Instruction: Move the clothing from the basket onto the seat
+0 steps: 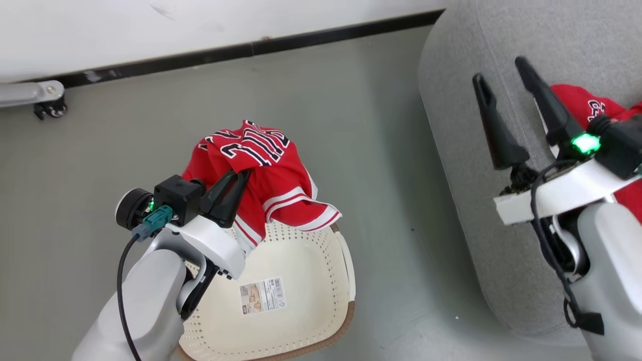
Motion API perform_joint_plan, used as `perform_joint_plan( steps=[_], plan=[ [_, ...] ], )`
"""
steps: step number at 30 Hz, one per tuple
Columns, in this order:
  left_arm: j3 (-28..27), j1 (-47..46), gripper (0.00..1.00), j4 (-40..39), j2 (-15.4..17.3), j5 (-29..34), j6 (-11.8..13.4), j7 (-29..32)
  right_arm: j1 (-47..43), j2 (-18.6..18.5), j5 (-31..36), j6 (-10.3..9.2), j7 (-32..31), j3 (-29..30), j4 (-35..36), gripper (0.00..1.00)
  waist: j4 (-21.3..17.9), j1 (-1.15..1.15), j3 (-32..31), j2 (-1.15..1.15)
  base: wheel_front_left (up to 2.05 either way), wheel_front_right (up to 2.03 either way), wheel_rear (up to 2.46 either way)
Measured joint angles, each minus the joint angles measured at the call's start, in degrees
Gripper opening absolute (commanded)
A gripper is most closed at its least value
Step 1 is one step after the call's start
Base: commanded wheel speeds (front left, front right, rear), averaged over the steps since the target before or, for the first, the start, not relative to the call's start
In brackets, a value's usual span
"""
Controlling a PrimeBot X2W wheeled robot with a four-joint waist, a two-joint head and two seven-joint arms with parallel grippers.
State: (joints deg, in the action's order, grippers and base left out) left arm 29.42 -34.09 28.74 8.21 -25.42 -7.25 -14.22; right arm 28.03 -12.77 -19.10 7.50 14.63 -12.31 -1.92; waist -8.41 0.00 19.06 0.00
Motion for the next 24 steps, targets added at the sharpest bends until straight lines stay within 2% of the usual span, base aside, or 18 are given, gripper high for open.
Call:
perform_joint_plan(
  steps=[10,24],
  plan=[
    [-0.8,2.0,0.0,-4.2,0.8,0.4,0.0,0.0,-3.3,-1.1,-1.6,0.0,0.0,-6.5,-1.0,1.0,2.6,0.0,-4.8,0.0,0.0,0.0,0.0],
    [1.0,2.9,0.0,-6.7,-0.2,0.8,0.0,0.0,-5.5,-1.7,-5.1,0.0,0.0,-21.8,-3.0,1.0,6.2,0.0,-10.2,0.0,0.0,0.0,0.0]
  ],
)
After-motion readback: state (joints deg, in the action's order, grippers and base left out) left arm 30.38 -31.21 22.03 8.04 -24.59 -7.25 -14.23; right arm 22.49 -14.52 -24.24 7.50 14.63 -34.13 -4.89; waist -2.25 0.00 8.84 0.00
